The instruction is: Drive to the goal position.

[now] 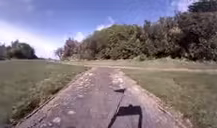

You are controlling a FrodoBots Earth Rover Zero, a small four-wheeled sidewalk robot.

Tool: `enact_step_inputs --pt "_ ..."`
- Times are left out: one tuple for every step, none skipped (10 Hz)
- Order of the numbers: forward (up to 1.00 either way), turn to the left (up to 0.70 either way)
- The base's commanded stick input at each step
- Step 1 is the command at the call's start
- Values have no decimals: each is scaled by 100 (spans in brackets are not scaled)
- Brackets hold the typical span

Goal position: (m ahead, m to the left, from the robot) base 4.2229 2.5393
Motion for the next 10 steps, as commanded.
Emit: enact_step_inputs --pt "70 2" --pt "70 2" --pt "70 2" --pt "70 2" --pt "70 2" --pt "70 2" --pt "70 2" --pt "70 2" --pt "70 2" --pt "70 2"
